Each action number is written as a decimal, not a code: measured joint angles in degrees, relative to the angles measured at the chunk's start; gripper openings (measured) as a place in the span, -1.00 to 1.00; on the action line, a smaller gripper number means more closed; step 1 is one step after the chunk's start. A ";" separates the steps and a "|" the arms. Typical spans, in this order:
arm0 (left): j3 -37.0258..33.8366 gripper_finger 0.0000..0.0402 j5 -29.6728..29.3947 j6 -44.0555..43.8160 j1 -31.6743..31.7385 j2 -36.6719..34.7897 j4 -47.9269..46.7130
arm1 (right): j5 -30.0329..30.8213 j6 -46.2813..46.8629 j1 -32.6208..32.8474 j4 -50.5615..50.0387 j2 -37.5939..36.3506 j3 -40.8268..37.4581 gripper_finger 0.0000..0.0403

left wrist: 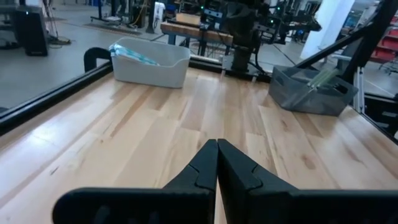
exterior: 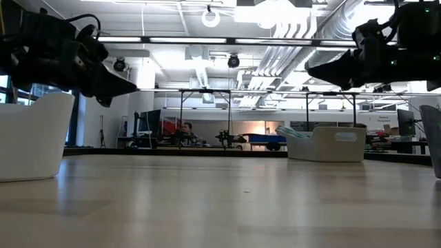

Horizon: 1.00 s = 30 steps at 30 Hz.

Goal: Sort silverware by color (type)
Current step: Return to Home Position

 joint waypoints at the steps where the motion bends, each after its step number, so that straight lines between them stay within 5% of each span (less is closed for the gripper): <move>1: 0.00 -1.00 -0.03 -0.02 0.00 -1.03 -1.12 | -0.02 0.35 0.00 -1.25 -0.86 0.00 -1.00; 18: 0.02 -1.00 -11.77 -1.14 -1.63 -29.59 -28.29 | 1.68 -0.43 0.00 -18.38 -18.85 0.00 -1.00; 30: 0.07 -1.00 -28.57 -3.49 -14.92 -39.48 -29.98 | 10.21 -2.60 5.07 -25.97 -27.53 -0.02 -1.00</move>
